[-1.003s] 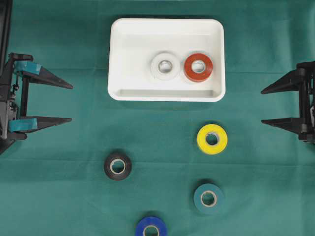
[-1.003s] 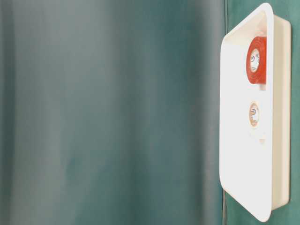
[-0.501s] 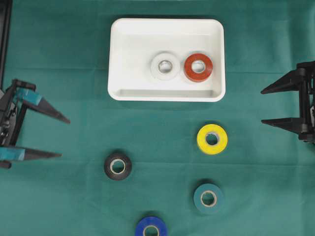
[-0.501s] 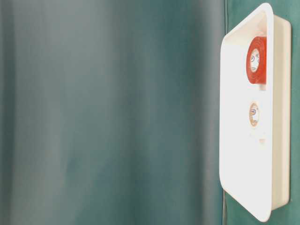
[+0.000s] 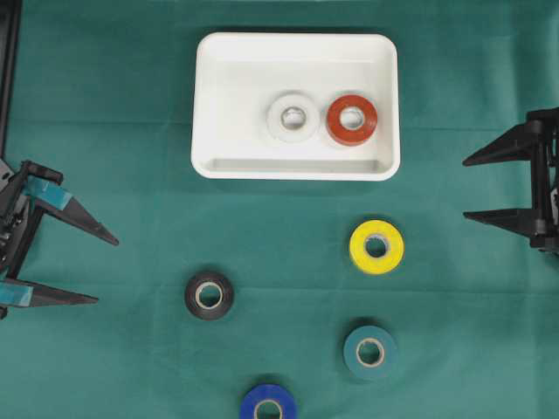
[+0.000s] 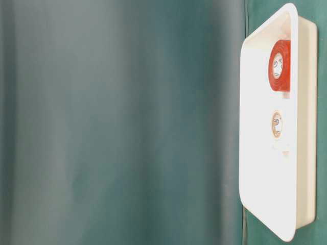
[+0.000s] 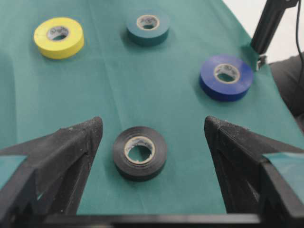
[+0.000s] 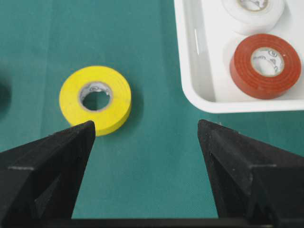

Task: Pick up the tape from a random location and place it into the white case.
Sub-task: 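Move the left gripper down toward the blue tape roll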

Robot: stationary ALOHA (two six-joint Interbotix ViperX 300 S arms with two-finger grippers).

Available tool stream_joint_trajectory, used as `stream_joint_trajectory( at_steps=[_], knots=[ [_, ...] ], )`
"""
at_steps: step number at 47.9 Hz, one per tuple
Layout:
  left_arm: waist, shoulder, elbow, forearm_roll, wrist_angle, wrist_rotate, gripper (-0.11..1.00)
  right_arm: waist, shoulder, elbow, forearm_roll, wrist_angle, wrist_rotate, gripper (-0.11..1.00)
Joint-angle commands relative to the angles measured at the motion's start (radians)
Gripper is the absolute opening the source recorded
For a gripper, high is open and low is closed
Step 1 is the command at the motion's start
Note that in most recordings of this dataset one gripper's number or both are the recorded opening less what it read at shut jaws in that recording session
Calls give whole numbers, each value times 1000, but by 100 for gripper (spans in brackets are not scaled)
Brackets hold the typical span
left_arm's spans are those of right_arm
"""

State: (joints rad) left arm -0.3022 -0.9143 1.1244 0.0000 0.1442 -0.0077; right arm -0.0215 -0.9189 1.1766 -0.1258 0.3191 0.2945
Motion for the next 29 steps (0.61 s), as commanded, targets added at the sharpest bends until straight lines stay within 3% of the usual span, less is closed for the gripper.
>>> stream_joint_trajectory(
  at_steps=[1,16,29],
  knots=[
    [-5,29,-15,-2,-26,-2,86,2,3,-31,2,-5,2,82],
    [-61,216,-89,-3,-140,-2,86,2,3,-35,2,-3,0,82],
    [-81,460,-265,-2,-164,2,86,2,3,-35,0,-3,-2,82]
  ],
)
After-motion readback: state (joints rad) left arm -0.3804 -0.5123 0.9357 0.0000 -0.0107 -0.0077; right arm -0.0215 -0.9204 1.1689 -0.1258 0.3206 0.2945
